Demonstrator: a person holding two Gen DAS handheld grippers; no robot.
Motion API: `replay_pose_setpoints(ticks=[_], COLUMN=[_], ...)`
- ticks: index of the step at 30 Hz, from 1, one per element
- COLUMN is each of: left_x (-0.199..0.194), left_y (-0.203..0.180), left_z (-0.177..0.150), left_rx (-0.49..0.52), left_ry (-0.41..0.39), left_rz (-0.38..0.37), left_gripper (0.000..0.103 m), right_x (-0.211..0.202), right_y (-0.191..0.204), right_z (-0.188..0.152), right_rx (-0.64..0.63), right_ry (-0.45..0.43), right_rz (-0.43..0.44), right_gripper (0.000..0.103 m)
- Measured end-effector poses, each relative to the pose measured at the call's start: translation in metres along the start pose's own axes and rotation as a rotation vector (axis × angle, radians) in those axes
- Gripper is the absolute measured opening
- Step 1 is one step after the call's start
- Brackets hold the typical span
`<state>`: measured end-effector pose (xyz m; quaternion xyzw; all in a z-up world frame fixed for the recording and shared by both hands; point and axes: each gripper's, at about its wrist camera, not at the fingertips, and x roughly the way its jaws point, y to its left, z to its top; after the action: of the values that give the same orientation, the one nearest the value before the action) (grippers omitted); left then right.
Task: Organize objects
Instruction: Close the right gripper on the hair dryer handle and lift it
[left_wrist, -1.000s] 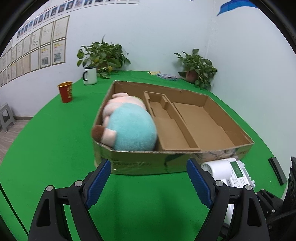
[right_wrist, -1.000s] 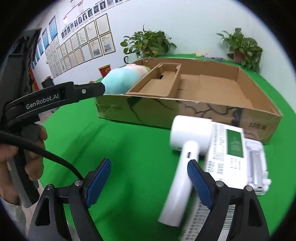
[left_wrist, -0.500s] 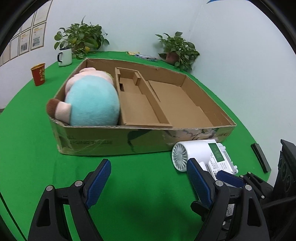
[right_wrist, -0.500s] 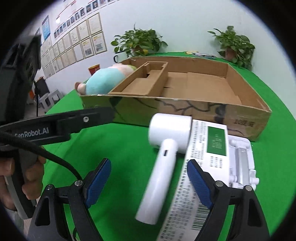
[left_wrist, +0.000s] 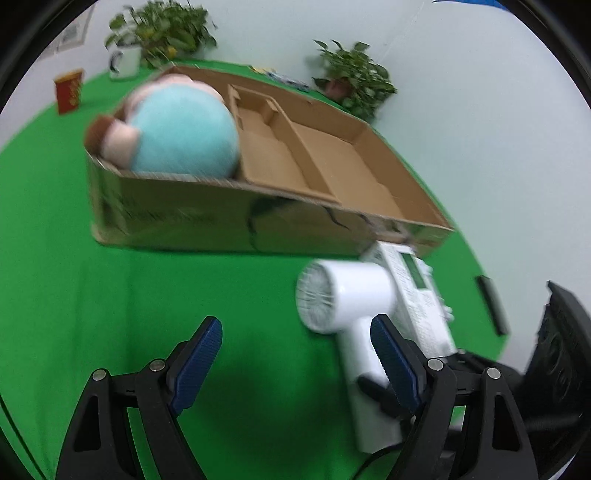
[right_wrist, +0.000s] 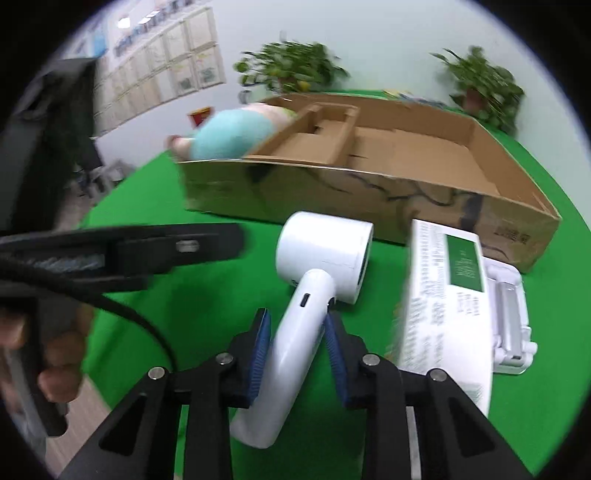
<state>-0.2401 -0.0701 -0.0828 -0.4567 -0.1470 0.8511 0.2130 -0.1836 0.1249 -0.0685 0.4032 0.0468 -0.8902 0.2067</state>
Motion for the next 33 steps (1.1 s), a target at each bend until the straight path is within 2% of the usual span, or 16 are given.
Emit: replay_pose_setpoints(ticks=[1,2,3,4,6,9,13,15,21,23,25,27,28,30,33], left_x=[0.003,0.005,0.007,0.010,0.015,0.023,0.031,0.037,0.047,0.052,0.058,0.060,0.061,0.058,0.051], left_y=[-0.001,-0.002,-0.003,-0.004,-0.004,-0.006,-0.007,-0.009,-0.017,-0.019,-0.020,-0.019,-0.019,-0.020,-0.021], left_z=[-0.002,-0.003,-0.005,-0.007,-0.009,-0.010,-0.008,-0.008,-0.011,-0.008,-0.005,-0.004,-0.003,-0.006,-0.016], left_rx=[-0.001,0.002,0.006,0.008,-0.004,-0.024,-0.048,-0.052,-0.042,-0.042,-0.045,-0.046,-0.046,-0.034,-0.035], left_ry=[0.021,0.040,0.052,0.063,0.084,0.123,0.157,0.177,0.201,0.208,0.218,0.222,0.223,0.224,0.228], left_rz=[-0.031,-0.051,-0.065,-0.085,-0.113,-0.161,-0.264,-0.280,-0.311,-0.313,-0.328,-0.330,-0.323,-0.298,-0.309], left_gripper=[0.081,0.081,0.081,0.081,0.080,0.075,0.075,0.075,0.074,0.070,0.064,0.058,0.052,0.046,0.045], right_x=[0.000,-0.001,-0.002,-0.004,-0.005,-0.003,-0.002,-0.001,0.003,0.006,0.009,0.012,0.012,0.008,-0.001], right_y=[0.003,0.005,0.005,0.005,0.003,0.001,0.002,0.003,0.001,0.000,-0.001,-0.002,-0.002,-0.002,-0.002], right_z=[-0.003,-0.006,-0.008,-0.010,-0.013,-0.014,-0.014,-0.013,-0.016,-0.016,-0.012,-0.011,-0.011,-0.013,-0.022], right_rx=[-0.012,-0.010,-0.002,0.005,0.017,0.036,0.038,0.043,0.058,0.053,0.052,0.053,0.044,0.047,0.071], right_ry=[0.009,0.011,0.004,-0.007,-0.019,-0.017,-0.022,-0.018,0.005,0.014,0.023,0.040,0.043,0.046,0.055], right_rz=[0.023,0.047,0.052,0.052,0.041,0.029,0.006,0.006,0.004,-0.011,-0.011,0.013,0.003,-0.001,0.030], right_gripper=[0.050,0.059,0.072,0.076,0.078,0.078,0.076,0.072,0.072,0.066,0.051,0.046,0.038,0.036,0.036])
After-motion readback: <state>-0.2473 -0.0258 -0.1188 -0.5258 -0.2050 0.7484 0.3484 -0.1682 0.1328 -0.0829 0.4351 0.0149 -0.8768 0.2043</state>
